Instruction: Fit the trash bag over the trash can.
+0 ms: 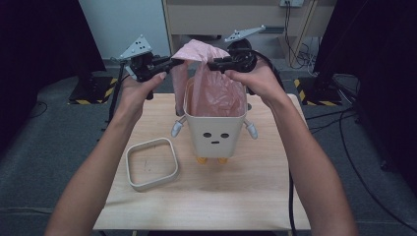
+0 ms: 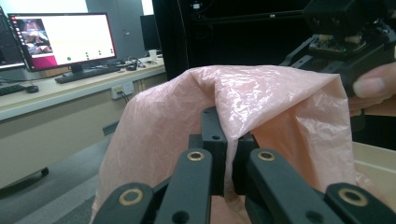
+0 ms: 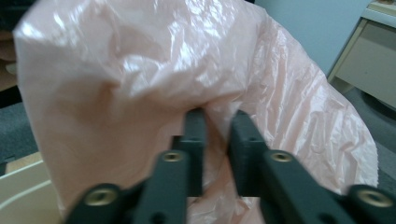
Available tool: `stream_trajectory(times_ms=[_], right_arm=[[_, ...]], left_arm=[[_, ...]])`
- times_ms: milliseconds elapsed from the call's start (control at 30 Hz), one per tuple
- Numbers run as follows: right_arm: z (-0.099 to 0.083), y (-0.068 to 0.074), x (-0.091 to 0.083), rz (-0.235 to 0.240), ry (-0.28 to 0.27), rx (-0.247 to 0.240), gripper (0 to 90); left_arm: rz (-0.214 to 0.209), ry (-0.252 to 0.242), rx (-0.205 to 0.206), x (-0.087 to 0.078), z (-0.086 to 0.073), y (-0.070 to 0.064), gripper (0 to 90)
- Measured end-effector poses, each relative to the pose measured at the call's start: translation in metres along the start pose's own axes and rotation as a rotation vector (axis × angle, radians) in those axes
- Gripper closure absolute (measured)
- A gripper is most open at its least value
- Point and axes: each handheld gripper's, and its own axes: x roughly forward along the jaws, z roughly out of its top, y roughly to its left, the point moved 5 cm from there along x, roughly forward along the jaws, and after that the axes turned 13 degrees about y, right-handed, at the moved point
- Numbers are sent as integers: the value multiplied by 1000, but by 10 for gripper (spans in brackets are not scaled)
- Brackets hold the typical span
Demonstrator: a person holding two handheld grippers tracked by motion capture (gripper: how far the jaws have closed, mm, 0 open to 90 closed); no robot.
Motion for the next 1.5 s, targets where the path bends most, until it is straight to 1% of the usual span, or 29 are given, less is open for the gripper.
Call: stream_trajectory(times_ms=[67,100,267,300,333,367,400,433,500,567,633,733,767,800,867,933,1000,1033,1100,1167,1200,1233,1267,1300,1333,1400,1433,1467,1500], right_arm=[[0,0,1,-7,6,0,892],[0,0,1,-7,12,-1,900],[0,2,1,-12,21,-2,900],[0,2,0,-12,19,-2,900],[0,2,0,-12,17,-2,900],[0,2,0,-14,18,-1,900],[0,2,0,-15,19,-2,900],[0,2,0,-14,19,-1,900],[0,2,-1,-15,19,5,900],[0,2,-1,-15,16,7,900],[0,1,-1,-16,19,9,900],[0,1,-1,-12,13,7,900],[0,1,-1,-12,13,7,900],[0,1,-1,-10,12,8,900],[-1,1,-1,-9,11,10,900],[-1,0,-1,-8,10,14,900],[-1,0,-1,-8,8,15,900],[-1,0,-1,-9,6,15,900],[-1,-1,-2,-8,5,15,900],[-1,-1,-2,-7,2,17,900],[-2,-1,-3,-7,-1,18,900],[-2,-2,-3,-8,-4,17,900],[-2,-1,-4,-5,-5,22,900],[-2,-1,-4,-5,-5,22,900],[-2,-2,-4,-5,-9,21,900],[-2,-2,-4,-4,-10,26,900],[-3,-2,-5,-4,-9,26,900],[-3,-1,-5,-2,-9,26,900],[-3,-1,-5,-2,-11,25,900]], left_arm=[[6,12,6,1,-2,-1,874],[10,13,12,1,-2,-1,868],[16,11,11,-2,-5,-3,841],[27,11,1,-2,-5,-3,807],[47,8,-14,-3,-6,-3,730],[64,5,-20,-3,-7,-2,629],[68,4,-35,-4,-8,-3,555],[75,-2,-45,-5,-9,-3,523],[84,-1,-42,-5,-11,-3,458],[105,15,-36,-6,-16,-7,407],[99,10,-51,-8,-21,-9,382],[121,27,-46,-10,-30,-8,363],[121,27,-46,-10,-30,-8,359],[116,32,-54,-11,-37,-6,359],[119,40,-53,-12,-45,-5,358],[112,46,-60,-13,-52,-5,347],[106,50,-60,-14,-55,-5,333],[93,55,-54,-15,-61,-9,330],[92,57,-48,-16,-64,-11,324],[76,59,-32,-16,-71,-17,326],[91,89,-19,-15,-78,-18,336],[91,89,-19,-15,-78,-18,339],[86,96,-30,-12,-84,-18,345],[86,96,-30,-12,-84,-18,354],[81,110,-28,-9,-87,-18,360],[87,123,-25,-6,-89,-18,403],[77,129,-33,-4,-90,-17,412],[77,138,-31,-1,-91,-16,421],[84,155,-15,1,-93,-15,451]])
